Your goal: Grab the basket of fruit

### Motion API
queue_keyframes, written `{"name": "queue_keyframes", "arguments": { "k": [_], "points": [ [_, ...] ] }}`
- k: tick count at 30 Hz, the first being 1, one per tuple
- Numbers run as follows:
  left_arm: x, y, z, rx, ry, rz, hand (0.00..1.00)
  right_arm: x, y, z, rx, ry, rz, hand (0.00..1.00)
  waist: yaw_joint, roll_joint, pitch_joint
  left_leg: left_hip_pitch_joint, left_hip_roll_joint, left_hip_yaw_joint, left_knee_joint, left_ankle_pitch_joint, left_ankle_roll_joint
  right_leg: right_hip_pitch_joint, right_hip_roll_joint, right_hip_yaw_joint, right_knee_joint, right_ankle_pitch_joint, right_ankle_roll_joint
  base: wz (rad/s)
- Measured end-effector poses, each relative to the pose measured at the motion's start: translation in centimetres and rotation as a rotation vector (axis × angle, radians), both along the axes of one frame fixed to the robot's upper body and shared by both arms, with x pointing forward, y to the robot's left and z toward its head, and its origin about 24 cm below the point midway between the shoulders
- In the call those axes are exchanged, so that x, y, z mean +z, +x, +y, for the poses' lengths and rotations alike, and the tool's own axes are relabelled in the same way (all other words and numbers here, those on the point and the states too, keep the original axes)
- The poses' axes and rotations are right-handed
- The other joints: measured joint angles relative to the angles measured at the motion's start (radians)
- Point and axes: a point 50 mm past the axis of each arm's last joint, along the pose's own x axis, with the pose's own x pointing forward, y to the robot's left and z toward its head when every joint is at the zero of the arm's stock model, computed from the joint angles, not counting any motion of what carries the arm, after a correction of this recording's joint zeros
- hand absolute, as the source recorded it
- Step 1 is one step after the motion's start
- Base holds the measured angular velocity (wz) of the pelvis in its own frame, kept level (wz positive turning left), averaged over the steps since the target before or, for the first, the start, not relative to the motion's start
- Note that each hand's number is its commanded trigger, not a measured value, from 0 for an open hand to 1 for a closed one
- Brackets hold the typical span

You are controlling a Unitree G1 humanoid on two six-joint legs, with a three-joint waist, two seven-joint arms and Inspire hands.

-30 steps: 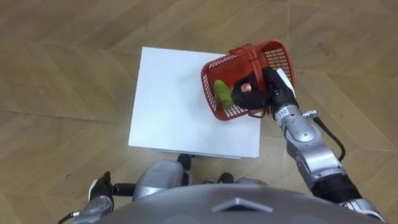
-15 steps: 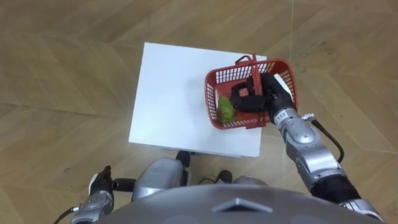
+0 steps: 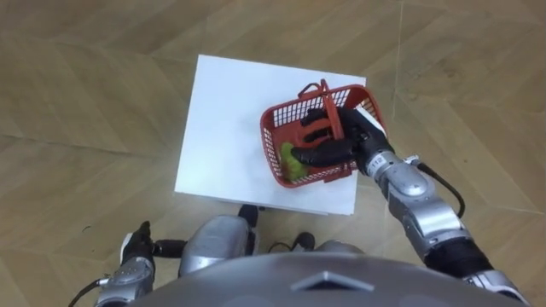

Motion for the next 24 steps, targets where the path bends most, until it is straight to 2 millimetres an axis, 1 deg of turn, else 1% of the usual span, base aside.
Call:
{"name": "queue_keyframes", "arguments": {
  "k": [8,10,12,22,24],
  "points": [
    [0.01,0.15,0.01,0.006,-0.002,-0.004,0.0,0.05,0.06,0.41,0.033,0.007,0.001,0.0,0.017,-0.004,0.0022,0.004,0.0,0.0,-0.001,0.0,0.0,0.004,0.0,-0.001,-0.001,0.0,0.0,0.0],
    [0.01,0.13,0.01,0.007,-0.003,-0.004,0.0,0.03,0.02,0.65,0.046,0.007,0.002,0.0,0.018,-0.005,0.0029,0.007,0.0,-0.001,-0.001,0.0,0.0,0.007,0.0,-0.002,0.0,0.0,0.0,0.0],
    [0.0,0.1,0.01,0.007,-0.002,-0.002,0.0,-0.02,-0.07,0.79,0.062,0.002,0.004,0.0,0.018,-0.005,0.0056,0.015,-0.001,-0.004,-0.001,-0.001,0.0,0.019,0.0,-0.003,-0.001,0.0,0.0,0.05],
    [-0.01,0.06,0.0,0.008,-0.001,-0.001,0.0,0.03,-0.04,0.64,0.092,-0.036,-0.004,0.0,0.017,-0.005,0.0054,0.036,-0.003,-0.013,-0.001,-0.001,0.0,0.042,0.002,-0.007,-0.001,-0.002,0.003,0.02],
    [-0.01,0.1,-0.06,0.003,-0.002,-0.001,0.0,0.01,-0.07,0.51,0.095,-0.045,-0.003,0.0,0.015,-0.004,0.0057,0.037,-0.004,-0.02,0.0,0.0,0.0,0.045,0.002,-0.015,-0.002,-0.002,0.003,0.07]
  ]
}}
